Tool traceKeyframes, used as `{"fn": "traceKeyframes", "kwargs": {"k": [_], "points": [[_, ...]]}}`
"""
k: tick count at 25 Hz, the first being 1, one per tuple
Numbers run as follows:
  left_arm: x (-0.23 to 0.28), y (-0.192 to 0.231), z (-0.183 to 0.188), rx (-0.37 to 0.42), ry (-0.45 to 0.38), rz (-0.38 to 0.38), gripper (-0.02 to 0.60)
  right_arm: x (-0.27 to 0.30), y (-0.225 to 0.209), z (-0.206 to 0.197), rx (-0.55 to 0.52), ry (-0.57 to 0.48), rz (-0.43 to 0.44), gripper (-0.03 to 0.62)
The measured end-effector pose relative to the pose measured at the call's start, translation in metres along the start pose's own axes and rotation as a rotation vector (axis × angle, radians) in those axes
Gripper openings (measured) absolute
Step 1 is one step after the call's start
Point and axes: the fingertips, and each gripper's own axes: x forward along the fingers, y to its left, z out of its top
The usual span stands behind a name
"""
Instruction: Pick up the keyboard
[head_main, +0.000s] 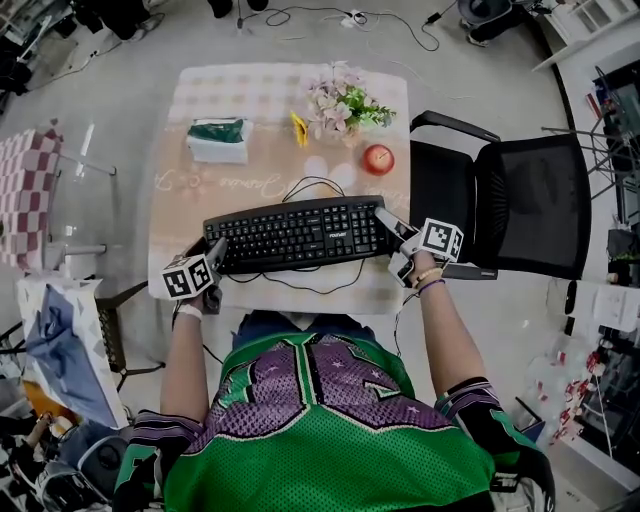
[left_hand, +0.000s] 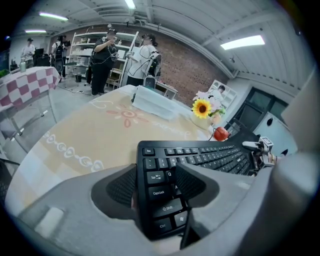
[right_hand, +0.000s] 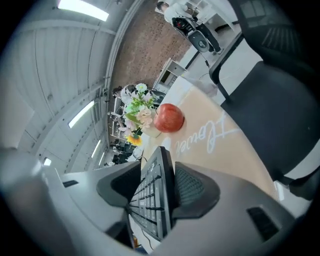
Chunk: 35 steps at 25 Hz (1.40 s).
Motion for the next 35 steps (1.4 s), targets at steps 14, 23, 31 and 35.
{"fn": "traceKeyframes", "kwargs": {"k": [14, 23, 31, 35], "points": [[-0.004, 0.003, -0.001, -0.003, -0.016, -0.026, 0.247, 0.012, 0.02, -0.055, 0.048, 0.299, 0.054, 0.189], [-0.006, 0.007, 0.0, -0.033, -0.027, -0.06, 0.247, 0.005, 0.055, -0.088, -0.114, 0.503, 0.16, 0.129], [-0.01, 0.01, 0.003, -0.058, -0.022, -0.092, 0.247, 0.002, 0.083, -0.097, -0.19, 0.498, 0.196, 0.091], [-0.014, 0.009, 0.004, -0.069, 0.022, -0.111, 0.247, -0.001, 0.094, -0.097, -0.227, 0.474, 0.194, 0.089]]}}
